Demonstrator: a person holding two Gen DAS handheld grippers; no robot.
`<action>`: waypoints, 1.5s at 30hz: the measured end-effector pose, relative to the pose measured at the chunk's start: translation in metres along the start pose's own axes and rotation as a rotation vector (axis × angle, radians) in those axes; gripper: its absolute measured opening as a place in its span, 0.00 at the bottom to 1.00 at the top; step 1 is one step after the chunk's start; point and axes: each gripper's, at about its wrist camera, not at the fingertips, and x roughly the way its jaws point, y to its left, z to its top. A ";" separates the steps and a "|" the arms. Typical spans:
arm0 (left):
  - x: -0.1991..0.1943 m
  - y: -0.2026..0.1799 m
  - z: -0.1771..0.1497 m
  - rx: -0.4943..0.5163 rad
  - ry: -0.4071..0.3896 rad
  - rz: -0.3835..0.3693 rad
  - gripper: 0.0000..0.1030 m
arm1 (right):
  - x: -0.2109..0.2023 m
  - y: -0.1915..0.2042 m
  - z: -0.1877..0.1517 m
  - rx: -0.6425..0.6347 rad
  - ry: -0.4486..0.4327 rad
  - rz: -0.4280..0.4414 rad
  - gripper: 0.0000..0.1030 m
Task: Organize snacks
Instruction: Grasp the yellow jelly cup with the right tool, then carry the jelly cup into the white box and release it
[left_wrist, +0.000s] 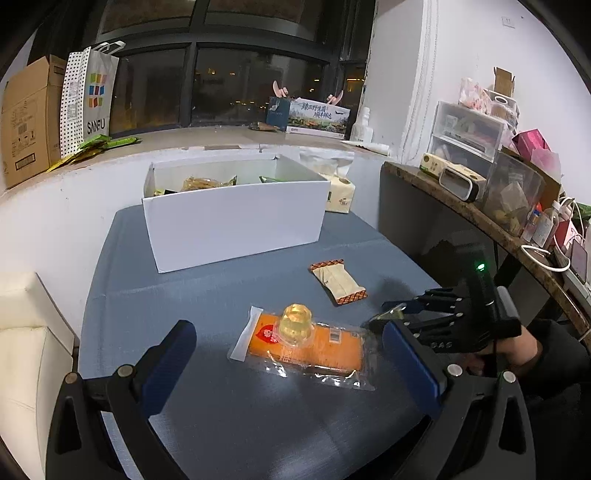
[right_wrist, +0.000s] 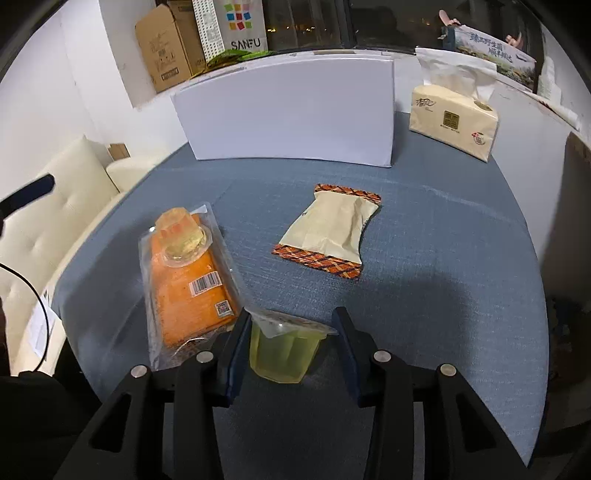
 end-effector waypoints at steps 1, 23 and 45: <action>0.002 0.000 0.000 0.002 0.004 -0.005 1.00 | -0.003 -0.001 -0.002 0.005 -0.011 0.000 0.45; 0.134 -0.003 0.000 0.108 0.207 -0.026 0.34 | -0.087 -0.026 -0.017 0.101 -0.177 -0.015 0.45; 0.032 0.049 0.097 0.012 -0.161 -0.035 0.34 | -0.086 -0.003 0.043 -0.009 -0.218 0.047 0.45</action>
